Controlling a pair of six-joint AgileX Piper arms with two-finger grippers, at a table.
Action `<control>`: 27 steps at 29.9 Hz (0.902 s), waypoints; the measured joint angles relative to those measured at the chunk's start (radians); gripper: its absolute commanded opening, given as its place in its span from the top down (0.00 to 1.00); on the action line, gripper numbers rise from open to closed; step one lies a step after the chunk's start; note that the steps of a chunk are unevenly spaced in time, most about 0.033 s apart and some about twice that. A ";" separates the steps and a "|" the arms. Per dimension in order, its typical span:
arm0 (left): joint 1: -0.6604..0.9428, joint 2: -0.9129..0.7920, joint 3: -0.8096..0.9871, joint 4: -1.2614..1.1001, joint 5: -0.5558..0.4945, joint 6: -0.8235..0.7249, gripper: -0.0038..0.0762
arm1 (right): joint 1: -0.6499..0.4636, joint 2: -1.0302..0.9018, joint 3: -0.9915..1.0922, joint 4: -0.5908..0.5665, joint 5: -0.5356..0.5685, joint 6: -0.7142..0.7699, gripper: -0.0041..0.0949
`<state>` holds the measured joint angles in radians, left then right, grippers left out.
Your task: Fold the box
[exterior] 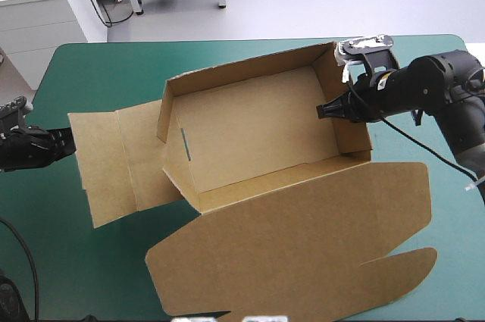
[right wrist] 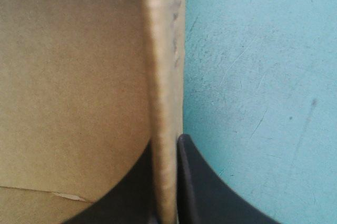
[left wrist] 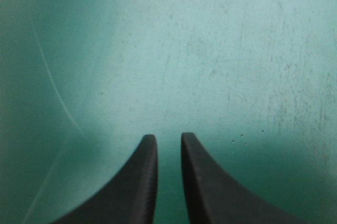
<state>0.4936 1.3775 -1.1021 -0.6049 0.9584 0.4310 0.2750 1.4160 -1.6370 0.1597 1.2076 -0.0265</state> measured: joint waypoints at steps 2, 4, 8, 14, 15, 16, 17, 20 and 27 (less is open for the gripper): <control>0.000 0.000 0.000 0.002 0.010 0.015 0.38 | 0.000 0.006 0.000 0.006 -0.007 -0.002 0.96; 0.000 0.000 0.000 -0.002 0.018 0.019 0.26 | 0.000 0.012 0.000 0.017 -0.019 -0.003 0.96; -0.007 0.000 0.000 -0.057 0.050 0.029 0.23 | 0.000 0.017 0.000 0.045 -0.057 -0.003 0.96; -0.128 0.008 0.000 -0.110 0.072 0.111 0.23 | 0.000 0.025 0.000 0.085 -0.103 -0.006 0.96; -0.151 0.010 0.000 -0.118 0.077 0.125 0.23 | -0.002 0.031 0.000 0.088 -0.104 -0.006 0.96; -0.170 0.011 0.000 -0.130 0.082 0.138 0.23 | -0.006 0.039 0.000 0.091 -0.104 -0.006 0.96; -0.182 0.011 0.000 -0.140 0.087 0.155 0.23 | -0.011 0.048 0.000 0.095 -0.104 -0.006 0.96; -0.209 0.011 0.000 -0.218 0.118 0.211 0.23 | -0.036 0.081 0.000 0.117 -0.104 -0.006 0.96; -0.219 0.011 0.000 -0.442 0.224 0.375 0.23 | -0.079 0.121 0.000 0.121 -0.115 -0.003 0.96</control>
<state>0.2742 1.3886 -1.1021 -1.0467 1.1827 0.8062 0.1962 1.5366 -1.6370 0.2803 1.0929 -0.0297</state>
